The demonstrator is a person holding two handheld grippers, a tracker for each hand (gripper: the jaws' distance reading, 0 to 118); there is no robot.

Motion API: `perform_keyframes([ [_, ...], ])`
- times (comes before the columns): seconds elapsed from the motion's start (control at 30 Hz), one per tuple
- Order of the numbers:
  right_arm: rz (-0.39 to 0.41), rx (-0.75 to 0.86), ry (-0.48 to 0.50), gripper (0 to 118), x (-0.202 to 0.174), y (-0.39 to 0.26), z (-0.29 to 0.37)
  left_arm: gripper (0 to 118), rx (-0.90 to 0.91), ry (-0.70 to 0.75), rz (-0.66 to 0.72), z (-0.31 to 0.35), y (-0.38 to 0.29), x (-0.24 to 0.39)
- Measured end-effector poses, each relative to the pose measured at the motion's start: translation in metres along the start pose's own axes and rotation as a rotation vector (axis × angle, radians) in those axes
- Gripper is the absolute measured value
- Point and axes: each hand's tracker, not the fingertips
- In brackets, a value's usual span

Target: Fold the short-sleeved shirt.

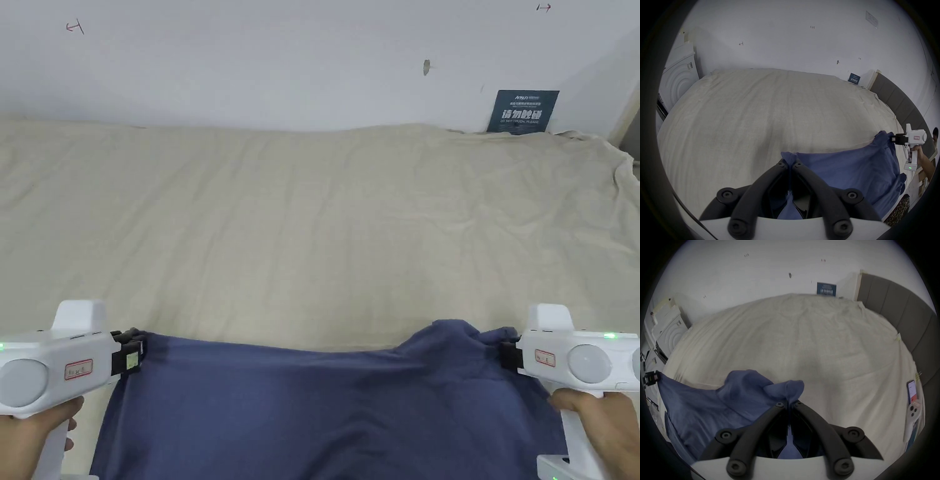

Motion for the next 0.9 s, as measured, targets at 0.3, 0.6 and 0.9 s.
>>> perform_keyframes([
  [0.3, -0.024, 0.206, 0.132, 1, 0.017, -0.021, 0.132, 1, 0.009, 0.025, 0.063, 0.037, -0.017, -0.008],
  [0.6, -0.062, 0.262, 0.179, 1, 0.026, -0.107, 0.228, 1, 0.025, 0.006, 0.094, 0.115, -0.076, -0.021],
  [0.9, -0.124, 0.157, 0.148, 1, 0.022, -0.199, 0.238, 1, -0.073, 0.014, 0.139, 0.120, -0.162, -0.043],
])
